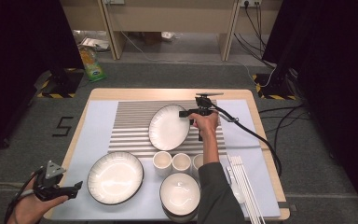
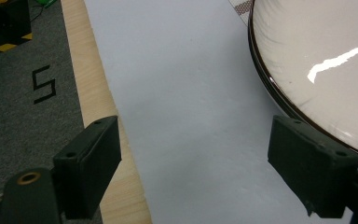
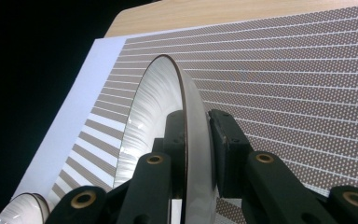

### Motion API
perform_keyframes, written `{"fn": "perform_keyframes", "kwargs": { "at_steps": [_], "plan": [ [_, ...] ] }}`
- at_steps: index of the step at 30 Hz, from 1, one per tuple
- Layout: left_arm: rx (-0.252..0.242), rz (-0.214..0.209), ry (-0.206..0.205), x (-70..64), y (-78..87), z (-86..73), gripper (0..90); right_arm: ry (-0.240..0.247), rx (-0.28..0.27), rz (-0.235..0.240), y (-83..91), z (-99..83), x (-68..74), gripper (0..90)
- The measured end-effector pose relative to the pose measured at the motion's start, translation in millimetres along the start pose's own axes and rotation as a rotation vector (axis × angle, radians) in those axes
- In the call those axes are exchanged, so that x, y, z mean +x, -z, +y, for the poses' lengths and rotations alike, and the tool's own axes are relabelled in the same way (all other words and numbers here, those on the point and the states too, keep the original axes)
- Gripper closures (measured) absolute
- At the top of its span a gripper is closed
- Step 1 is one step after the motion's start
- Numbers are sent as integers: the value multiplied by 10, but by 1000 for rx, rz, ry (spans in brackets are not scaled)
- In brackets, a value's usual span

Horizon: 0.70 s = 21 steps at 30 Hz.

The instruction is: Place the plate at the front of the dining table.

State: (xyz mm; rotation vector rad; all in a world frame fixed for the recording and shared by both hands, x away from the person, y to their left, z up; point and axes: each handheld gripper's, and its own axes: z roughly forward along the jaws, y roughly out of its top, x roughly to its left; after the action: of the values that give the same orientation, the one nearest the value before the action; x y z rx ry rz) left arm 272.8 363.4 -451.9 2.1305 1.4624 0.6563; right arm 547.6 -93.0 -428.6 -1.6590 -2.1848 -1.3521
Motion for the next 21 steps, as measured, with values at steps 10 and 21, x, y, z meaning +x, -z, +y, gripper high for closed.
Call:
{"fn": "perform_keyframes", "kwargs": {
  "at_steps": [10,21],
  "plan": [
    [21,0,-3,3,-47,-20,166,54,41,-92,-20,-7,-37,817],
    [46,-8,-17,-36,-106,-24,166,130,81,-144,16,-34,-54,805]
  ]
}}
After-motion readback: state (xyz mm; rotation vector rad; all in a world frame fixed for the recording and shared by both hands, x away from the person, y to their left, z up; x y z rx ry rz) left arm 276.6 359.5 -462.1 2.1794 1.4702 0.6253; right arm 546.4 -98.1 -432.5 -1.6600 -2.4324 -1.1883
